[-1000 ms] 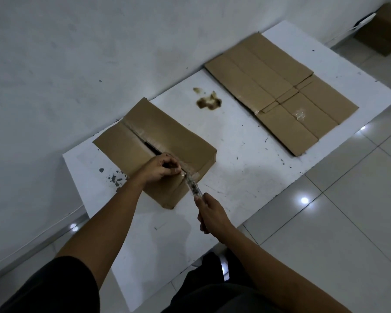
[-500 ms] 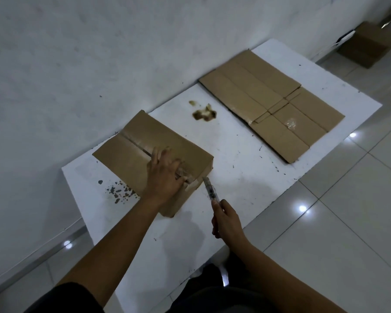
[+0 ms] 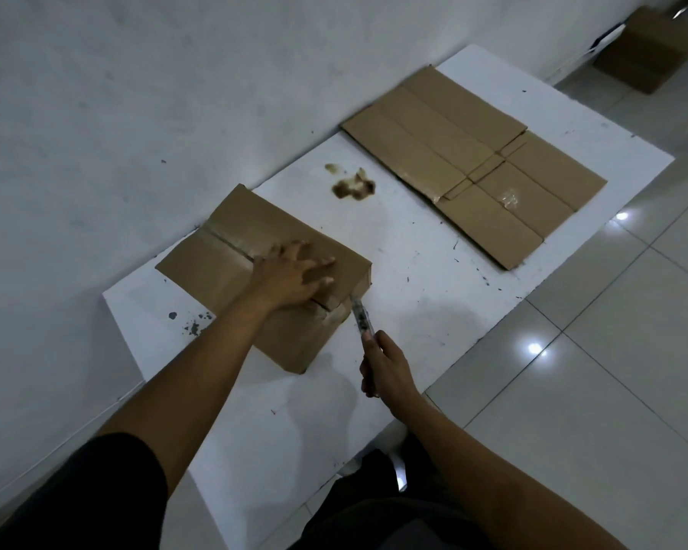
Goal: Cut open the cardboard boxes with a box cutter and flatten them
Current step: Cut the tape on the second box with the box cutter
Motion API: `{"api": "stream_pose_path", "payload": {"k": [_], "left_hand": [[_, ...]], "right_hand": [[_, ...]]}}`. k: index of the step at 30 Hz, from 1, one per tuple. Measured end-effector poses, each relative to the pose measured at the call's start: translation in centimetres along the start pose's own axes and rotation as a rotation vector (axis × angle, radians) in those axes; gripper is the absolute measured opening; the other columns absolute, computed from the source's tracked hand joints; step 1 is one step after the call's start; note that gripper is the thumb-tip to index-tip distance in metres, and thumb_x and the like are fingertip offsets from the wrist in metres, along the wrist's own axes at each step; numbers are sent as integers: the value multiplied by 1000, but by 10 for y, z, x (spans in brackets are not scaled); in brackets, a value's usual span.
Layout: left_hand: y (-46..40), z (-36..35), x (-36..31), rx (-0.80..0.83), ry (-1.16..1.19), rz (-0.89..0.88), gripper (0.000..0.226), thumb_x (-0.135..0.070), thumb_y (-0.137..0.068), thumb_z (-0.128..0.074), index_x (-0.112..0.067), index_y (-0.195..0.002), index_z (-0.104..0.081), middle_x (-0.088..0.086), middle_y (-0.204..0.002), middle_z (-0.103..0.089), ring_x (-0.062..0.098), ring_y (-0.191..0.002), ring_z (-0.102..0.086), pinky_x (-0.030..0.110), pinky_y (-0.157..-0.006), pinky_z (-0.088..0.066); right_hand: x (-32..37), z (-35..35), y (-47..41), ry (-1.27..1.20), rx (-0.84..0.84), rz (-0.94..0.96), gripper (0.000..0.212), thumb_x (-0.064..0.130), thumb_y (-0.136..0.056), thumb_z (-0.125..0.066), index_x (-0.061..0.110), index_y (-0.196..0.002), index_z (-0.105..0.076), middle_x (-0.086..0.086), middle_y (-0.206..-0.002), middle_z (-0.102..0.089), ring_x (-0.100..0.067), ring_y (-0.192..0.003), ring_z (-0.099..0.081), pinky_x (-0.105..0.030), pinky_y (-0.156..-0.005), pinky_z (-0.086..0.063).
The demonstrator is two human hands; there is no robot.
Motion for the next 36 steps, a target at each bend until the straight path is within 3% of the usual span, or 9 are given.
{"api": "stream_pose_path", "payload": {"k": [13,21,32,36], "left_hand": [[-5,-14,1,-88,11,-13,48,-61,-94,-48,-61,-140,-35,-2,-161,-10,39,-142,-11,71,-107,-25],[-4,-12,-1,-108,10,-12,48,-59,-94,-49,-59,-140,-38,0,-161,-10,40,-142,-11,72,-107,-24],[-4,-12,-3,-76,19,2,48,-59,-94,-49,-60,-140,-36,-2,-161,-7,39,-142,-8,72,-107,-23],[-3,-9,1,-35,57,4,48,-64,-92,-48,-62,-139,-36,-4,-160,-8,37,-141,-9,68,-109,-25]], "right_hand": [[-16,-37,4,-120,25,-3,34,39,-106,-39,7,-94,-45,-11,-64,-51,-21,-48,-48,-28,-47,-47],[-13,-48,10,-70,-36,7,29,37,-107,-37,13,-91,-43,-18,-69,-48,-29,-55,-47,-25,-45,-47],[-23,-55,25,17,-9,-2,29,39,-107,-37,16,-90,-43,-16,-71,-48,-23,-55,-47,-22,-48,-48],[-33,-46,40,26,-1,-18,34,40,-105,-40,8,-99,-46,-15,-69,-52,-23,-55,-49,-30,-49,-50]]}}
Point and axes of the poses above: each hand's wrist, its own y-axis away from the middle knuckle, its own z-axis out of the back of the hand, x = y × z, the point moved 8 cm from there along -y, towards the middle knuckle
